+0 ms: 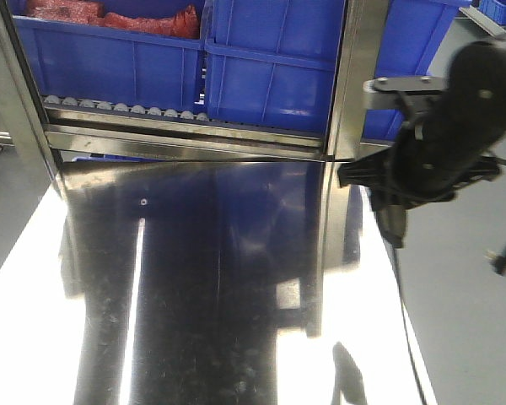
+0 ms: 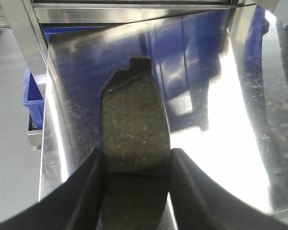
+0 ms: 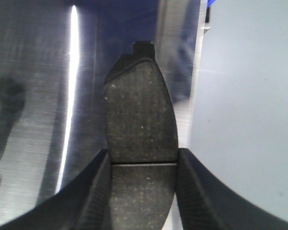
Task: Move and align brake pads A on conveyor
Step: 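Lift the right gripper with its pad off the table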
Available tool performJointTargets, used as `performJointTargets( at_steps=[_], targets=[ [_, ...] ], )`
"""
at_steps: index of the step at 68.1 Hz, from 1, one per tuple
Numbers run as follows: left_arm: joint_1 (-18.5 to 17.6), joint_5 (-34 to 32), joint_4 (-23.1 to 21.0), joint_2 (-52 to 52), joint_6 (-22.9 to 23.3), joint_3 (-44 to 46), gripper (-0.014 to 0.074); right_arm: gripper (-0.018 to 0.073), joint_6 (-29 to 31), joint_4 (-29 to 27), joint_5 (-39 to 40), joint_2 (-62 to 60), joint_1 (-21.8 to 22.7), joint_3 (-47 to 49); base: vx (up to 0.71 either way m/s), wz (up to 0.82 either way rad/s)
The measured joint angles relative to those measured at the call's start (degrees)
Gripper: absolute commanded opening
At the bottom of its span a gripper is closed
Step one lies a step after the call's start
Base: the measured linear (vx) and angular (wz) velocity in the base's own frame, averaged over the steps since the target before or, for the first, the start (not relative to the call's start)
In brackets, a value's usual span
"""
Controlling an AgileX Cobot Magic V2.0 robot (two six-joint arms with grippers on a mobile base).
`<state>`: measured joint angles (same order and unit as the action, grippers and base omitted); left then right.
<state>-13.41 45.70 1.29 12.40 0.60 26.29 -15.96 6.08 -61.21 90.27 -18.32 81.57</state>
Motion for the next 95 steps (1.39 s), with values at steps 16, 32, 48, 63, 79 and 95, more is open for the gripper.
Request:
performJointTargets(
  at_steps=[16,32,48,63,79,95],
  targets=[
    [0.00,0.00,0.00,0.00,0.00,0.00,-0.0006,-0.0005,1.59,0.50,8.48,-15.23,4.27,-15.45,0.00,0.00],
    [0.00,0.00,0.00,0.00,0.00,0.00,-0.0006,-0.0005,2.05,0.45,15.45,-32.23,4.28,-29.46,0.00,0.00],
    [0.00,0.00,0.00,0.00,0.00,0.00,-0.0006,-0.0005,3.27,0.57,20.93,-49.03,4.28,-44.31,0.00,0.00],
    [0.00,0.00,0.00,0.00,0.00,0.00,-0.0006,-0.0005,4.65,0.42,25.22,-63.35,4.28,-54.06,0.00,0.00],
    [0.00,0.00,0.00,0.00,0.00,0.00,-0.0006,-0.0005,4.77,-0.72,28.40,-73.75,4.28,-58.25,0.00,0.00],
    [0.00,0.00,0.00,0.00,0.00,0.00,-0.0006,-0.0004,4.77,-0.72,28.83,-75.67,4.28,-58.25,0.00,0.00]
  ],
)
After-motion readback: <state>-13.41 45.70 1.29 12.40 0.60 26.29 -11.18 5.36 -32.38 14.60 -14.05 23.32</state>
